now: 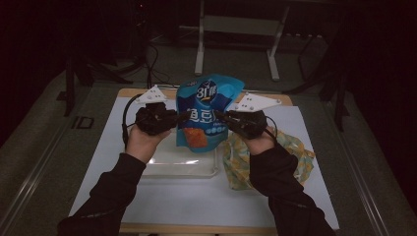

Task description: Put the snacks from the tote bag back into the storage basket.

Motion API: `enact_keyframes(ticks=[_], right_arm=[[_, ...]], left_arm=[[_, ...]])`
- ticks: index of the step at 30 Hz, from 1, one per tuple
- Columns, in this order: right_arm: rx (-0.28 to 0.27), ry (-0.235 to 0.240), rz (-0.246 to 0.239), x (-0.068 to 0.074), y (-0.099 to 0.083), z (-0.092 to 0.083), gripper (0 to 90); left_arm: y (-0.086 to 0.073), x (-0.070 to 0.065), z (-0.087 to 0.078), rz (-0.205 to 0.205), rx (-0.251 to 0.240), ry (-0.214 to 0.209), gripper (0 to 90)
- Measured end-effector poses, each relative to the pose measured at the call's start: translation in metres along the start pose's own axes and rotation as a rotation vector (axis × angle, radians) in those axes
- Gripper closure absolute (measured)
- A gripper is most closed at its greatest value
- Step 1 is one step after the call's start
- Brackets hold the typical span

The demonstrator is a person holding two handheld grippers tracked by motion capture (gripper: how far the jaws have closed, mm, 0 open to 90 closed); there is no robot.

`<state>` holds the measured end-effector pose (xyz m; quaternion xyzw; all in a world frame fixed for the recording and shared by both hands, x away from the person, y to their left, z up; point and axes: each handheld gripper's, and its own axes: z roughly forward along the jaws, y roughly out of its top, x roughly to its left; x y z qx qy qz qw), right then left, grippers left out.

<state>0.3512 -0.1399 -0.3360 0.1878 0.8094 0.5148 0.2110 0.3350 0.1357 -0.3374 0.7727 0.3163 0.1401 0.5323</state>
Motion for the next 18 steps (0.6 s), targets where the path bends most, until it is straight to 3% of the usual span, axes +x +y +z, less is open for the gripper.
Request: enact_keyframes(ticks=[18], right_arm=[[0.002,0.032,-0.003,0.030,-0.014,0.004,89.3]], left_arm=[[-0.028,-0.007,-0.017,0.005,0.010,-0.016,88.2]])
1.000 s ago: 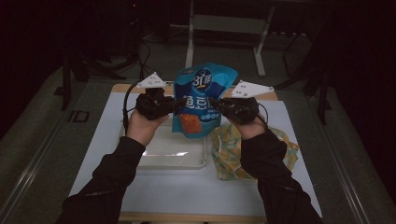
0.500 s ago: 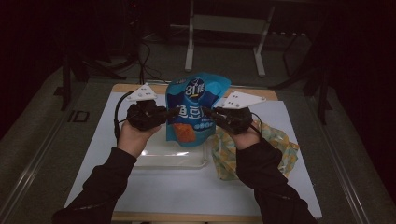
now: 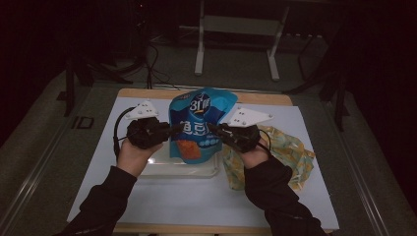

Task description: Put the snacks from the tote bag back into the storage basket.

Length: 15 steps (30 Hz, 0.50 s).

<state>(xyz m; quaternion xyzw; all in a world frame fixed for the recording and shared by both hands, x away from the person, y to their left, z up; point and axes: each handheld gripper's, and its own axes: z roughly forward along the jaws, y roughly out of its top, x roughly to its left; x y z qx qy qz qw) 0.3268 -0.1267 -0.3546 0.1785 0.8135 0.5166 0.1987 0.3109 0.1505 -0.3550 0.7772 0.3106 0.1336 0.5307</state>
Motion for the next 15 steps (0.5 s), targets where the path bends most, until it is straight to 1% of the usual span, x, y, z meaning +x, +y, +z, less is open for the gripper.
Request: enact_keyframes(ticks=[2,11,15], right_arm=[[-0.002,-0.003,-0.004,0.002,-0.002,0.001,89.3],[0.010,-0.010,0.014,0.009,-0.022,0.008,89.3],[0.019,-0.011,0.008,0.012,-0.028,0.014,89.3]], left_arm=[[-0.004,0.000,0.001,0.002,0.001,-0.001,88.2],[-0.023,0.002,0.008,0.000,0.013,-0.009,88.2],[-0.030,0.006,0.010,-0.004,0.021,-0.008,88.2]])
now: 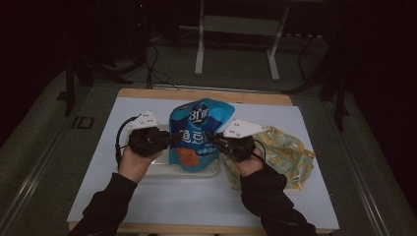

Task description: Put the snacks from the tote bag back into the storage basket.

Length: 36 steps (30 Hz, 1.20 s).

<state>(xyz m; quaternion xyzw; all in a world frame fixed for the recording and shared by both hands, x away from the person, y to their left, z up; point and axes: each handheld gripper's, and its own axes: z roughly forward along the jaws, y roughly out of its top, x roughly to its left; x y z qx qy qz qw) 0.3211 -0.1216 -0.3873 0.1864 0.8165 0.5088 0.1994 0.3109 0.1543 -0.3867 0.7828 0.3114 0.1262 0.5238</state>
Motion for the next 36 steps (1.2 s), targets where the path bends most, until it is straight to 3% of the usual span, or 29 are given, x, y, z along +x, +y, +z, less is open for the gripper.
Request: enact_keyframes(ticks=[13,21,36], right_arm=[[0.037,0.010,0.012,-0.001,-0.013,0.028,89.3],[0.045,0.005,0.034,-0.007,-0.020,0.037,89.3],[0.059,0.007,0.047,-0.008,-0.031,0.045,89.2]], left_arm=[[-0.023,0.024,0.009,-0.043,0.008,-0.021,88.2],[-0.030,0.035,0.019,-0.041,-0.004,-0.028,88.1],[-0.044,0.042,0.026,-0.054,-0.016,-0.045,87.9]])
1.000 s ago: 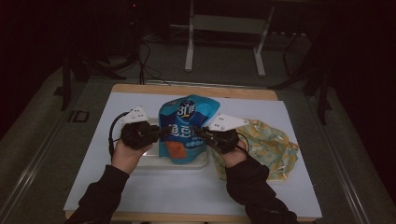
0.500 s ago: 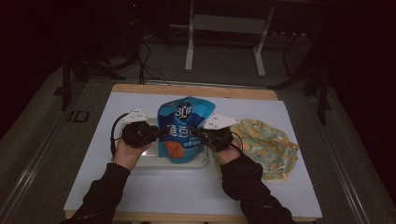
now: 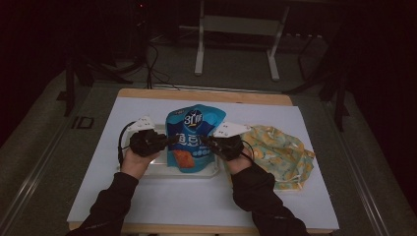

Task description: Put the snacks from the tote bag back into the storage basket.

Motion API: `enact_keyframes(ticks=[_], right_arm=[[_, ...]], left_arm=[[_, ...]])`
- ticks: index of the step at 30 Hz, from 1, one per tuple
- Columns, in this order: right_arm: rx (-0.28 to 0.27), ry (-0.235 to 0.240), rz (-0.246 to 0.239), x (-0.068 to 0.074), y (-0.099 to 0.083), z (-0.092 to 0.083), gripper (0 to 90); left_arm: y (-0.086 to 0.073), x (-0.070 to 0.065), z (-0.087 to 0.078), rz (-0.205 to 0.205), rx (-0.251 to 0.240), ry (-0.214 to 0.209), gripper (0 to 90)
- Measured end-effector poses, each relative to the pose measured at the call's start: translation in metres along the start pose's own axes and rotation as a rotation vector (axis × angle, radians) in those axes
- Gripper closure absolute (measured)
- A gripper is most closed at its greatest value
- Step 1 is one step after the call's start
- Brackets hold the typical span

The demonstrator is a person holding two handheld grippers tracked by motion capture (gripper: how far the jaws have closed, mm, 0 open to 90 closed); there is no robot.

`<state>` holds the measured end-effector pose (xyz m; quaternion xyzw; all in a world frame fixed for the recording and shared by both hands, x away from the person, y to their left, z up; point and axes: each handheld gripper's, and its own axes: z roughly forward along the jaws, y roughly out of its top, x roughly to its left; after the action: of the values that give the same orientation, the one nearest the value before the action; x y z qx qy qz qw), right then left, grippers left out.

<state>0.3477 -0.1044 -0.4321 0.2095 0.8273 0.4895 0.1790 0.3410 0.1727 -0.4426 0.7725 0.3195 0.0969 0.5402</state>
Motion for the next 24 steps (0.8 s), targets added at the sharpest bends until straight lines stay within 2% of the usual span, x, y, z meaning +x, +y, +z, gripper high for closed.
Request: enact_keyframes(ticks=[8,15,24], right_arm=[[-0.007,0.013,0.005,0.002,-0.002,-0.002,89.0],[-0.015,0.026,0.009,0.002,-0.005,-0.004,87.9],[-0.026,0.043,0.025,0.000,-0.006,-0.010,83.5]], left_arm=[[-0.005,-0.001,-0.004,-0.009,-0.012,-0.004,86.3],[-0.009,-0.005,-0.006,0.012,-0.016,0.000,84.3],[-0.013,-0.010,-0.010,0.017,-0.027,0.003,79.7]])
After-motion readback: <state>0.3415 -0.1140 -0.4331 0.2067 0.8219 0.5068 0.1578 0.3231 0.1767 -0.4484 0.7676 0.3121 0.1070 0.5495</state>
